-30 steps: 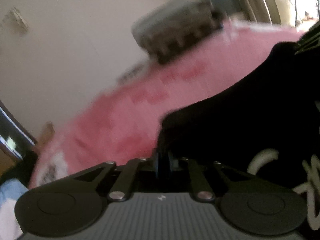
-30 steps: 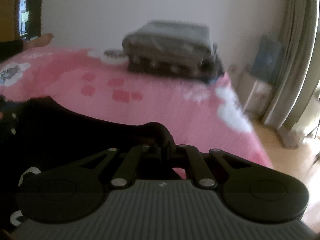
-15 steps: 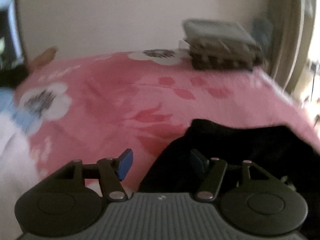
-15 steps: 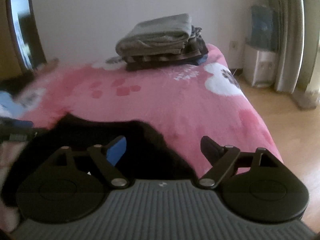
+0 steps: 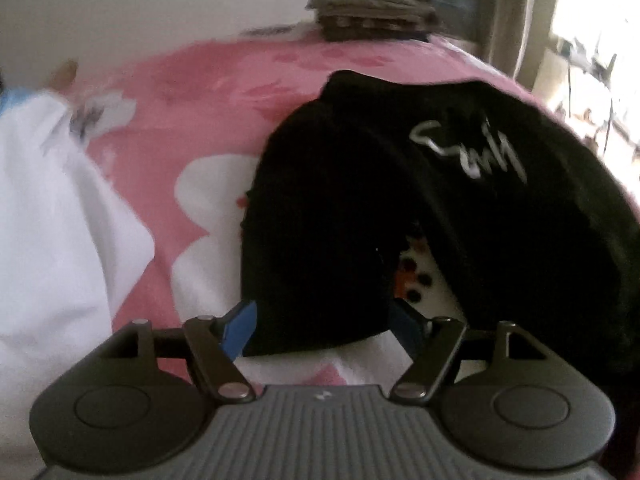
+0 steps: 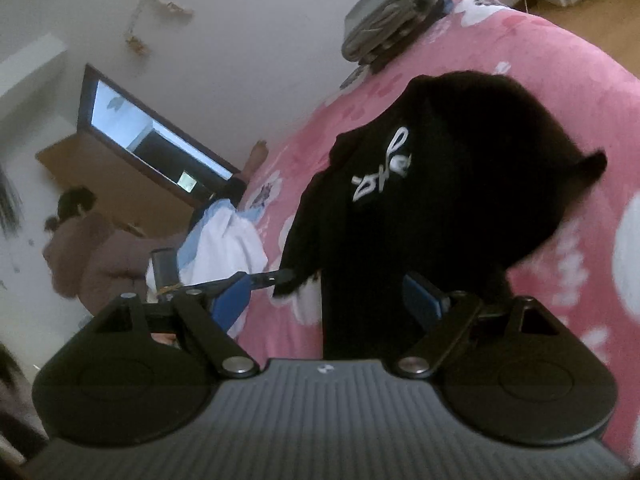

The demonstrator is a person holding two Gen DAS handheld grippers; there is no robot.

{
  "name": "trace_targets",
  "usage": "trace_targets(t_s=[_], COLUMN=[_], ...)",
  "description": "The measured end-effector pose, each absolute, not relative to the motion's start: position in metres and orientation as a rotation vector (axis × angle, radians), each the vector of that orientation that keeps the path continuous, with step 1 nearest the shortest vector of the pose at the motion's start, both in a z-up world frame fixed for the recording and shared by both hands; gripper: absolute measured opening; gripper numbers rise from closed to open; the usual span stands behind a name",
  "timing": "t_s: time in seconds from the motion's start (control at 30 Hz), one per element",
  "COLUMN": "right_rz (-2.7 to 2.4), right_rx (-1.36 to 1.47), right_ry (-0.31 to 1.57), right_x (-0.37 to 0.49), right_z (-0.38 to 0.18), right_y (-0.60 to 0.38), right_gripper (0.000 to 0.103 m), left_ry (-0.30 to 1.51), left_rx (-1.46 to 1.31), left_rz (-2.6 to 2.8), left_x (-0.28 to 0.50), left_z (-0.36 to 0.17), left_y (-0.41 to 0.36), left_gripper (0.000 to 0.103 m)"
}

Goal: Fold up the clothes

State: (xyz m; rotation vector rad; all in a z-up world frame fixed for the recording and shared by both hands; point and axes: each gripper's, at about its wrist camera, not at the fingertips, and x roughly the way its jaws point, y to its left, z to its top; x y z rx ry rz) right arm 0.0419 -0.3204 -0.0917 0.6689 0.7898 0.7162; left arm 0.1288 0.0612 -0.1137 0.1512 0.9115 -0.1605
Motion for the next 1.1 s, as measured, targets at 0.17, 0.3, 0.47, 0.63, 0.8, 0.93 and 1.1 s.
trace_targets(t_s=[0.17, 0.3, 0.47, 0.63, 0.8, 0.93, 1.1], right_rz=[0.673, 0.703, 0.687, 0.668, 0.642, 0.607, 0.546], right_rx=[0.678, 0.668, 0.644, 0.687, 0.695, 0.690, 0.748], right_ry=[0.844, 0.872, 0.893, 0.908, 0.920, 0.926, 0.910], right_x=[0.025, 0.013, 0.003, 0.002, -0.001, -0.001, 0.001], right_z=[-0.111, -0.112, -0.111, -0.117, -0.120, -0.121, -0.125], right_y=[-0.291, -0.279, -0.279, -0.283, -0.289, -0.297, -0.315], right_gripper=[0.083, 0.083, 0.083, 0.083, 0.083, 0.083, 0.083], left_ry=[0.840, 0.688, 0.661, 0.722, 0.789, 0.729, 0.642], left_rx=[0.186, 0.234, 0.213, 0.271, 0.225, 0.186, 0.094], left_rz=[-0.031, 0.130, 0.328, 0.458, 0.434, 0.436, 0.472], left_x=[0.127, 0.134, 0.171, 0.209, 0.206, 0.185, 0.158], left_z=[-0.111, -0.072, -0.054, -0.078, -0.089, -0.070, -0.041], left_y=[0.061, 0.082, 0.119, 0.139, 0.141, 0.143, 0.147], left_gripper=[0.004, 0.004, 0.004, 0.013, 0.049, 0.077, 0.083])
